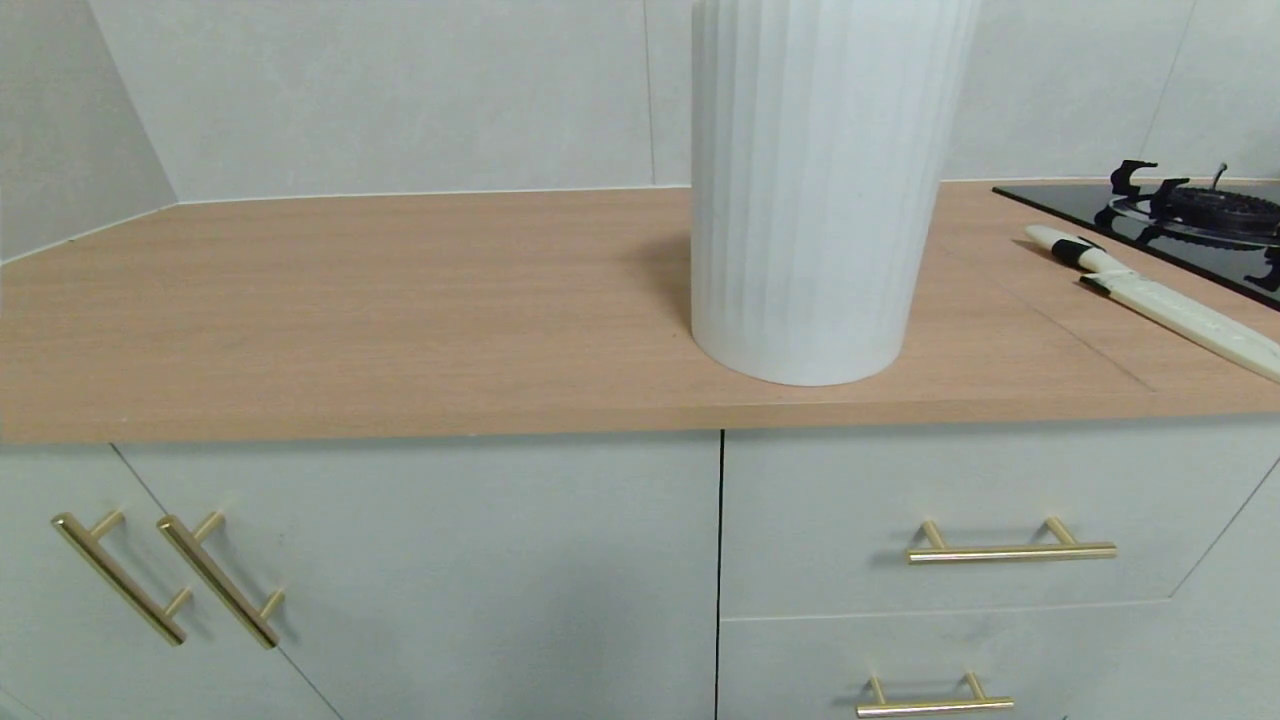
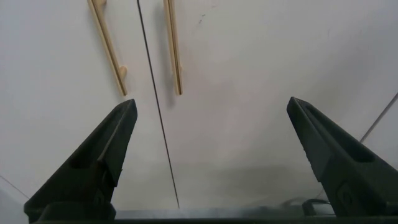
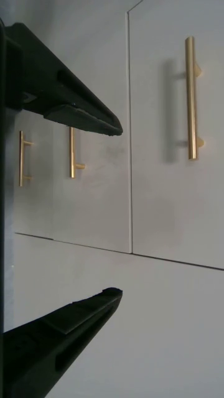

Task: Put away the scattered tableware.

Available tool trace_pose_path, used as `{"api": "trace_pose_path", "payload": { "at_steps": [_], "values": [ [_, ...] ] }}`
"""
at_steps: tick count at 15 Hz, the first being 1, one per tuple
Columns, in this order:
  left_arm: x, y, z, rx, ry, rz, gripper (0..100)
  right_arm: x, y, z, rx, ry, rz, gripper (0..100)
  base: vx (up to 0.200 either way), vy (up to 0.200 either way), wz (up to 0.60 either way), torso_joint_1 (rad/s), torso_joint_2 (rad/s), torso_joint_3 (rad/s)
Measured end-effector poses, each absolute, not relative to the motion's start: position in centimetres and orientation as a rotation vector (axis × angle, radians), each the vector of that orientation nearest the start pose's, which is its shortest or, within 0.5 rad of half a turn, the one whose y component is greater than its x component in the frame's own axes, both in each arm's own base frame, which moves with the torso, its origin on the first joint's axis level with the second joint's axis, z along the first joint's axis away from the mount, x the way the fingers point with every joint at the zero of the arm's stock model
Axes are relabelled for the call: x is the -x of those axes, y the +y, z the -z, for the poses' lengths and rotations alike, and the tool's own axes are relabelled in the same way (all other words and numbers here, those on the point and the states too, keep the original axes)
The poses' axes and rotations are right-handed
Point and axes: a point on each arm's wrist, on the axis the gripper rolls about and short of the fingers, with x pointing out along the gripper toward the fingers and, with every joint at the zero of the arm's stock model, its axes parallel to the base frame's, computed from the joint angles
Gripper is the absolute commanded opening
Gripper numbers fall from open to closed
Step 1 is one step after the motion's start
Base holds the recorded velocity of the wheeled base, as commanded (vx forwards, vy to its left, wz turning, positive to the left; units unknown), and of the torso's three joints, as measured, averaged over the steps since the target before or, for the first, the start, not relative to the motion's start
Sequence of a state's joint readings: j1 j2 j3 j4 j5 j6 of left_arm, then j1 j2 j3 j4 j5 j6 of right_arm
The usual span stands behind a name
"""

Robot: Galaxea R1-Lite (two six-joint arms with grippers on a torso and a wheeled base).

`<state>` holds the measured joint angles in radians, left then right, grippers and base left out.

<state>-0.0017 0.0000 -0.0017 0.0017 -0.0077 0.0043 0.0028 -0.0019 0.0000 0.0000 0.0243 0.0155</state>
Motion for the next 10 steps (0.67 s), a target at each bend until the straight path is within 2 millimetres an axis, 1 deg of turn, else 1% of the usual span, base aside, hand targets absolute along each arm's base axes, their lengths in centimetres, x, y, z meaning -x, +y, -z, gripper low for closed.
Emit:
{"api": "trace_pose_path", "payload": {
  "at_steps": [2,9,10],
  "values": [
    [2.29,-0.01,-7.58,-0.005,0.000,0.009,100,2.30,0.05,-7.54,-0.015,-0.002,-0.027,100,0.000,0.000,0.00,0.000,0.00,0.000],
    [2.29,-0.01,-7.58,-0.005,0.000,0.009,100,2.29,0.05,-7.54,-0.016,-0.001,-0.027,100,0.000,-0.200,0.00,0.002,0.00,0.004],
    [2.29,-0.01,-7.58,-0.005,0.000,0.009,100,2.29,0.05,-7.54,-0.016,-0.001,-0.027,100,0.000,0.000,0.00,0.000,0.00,0.000]
  ]
}}
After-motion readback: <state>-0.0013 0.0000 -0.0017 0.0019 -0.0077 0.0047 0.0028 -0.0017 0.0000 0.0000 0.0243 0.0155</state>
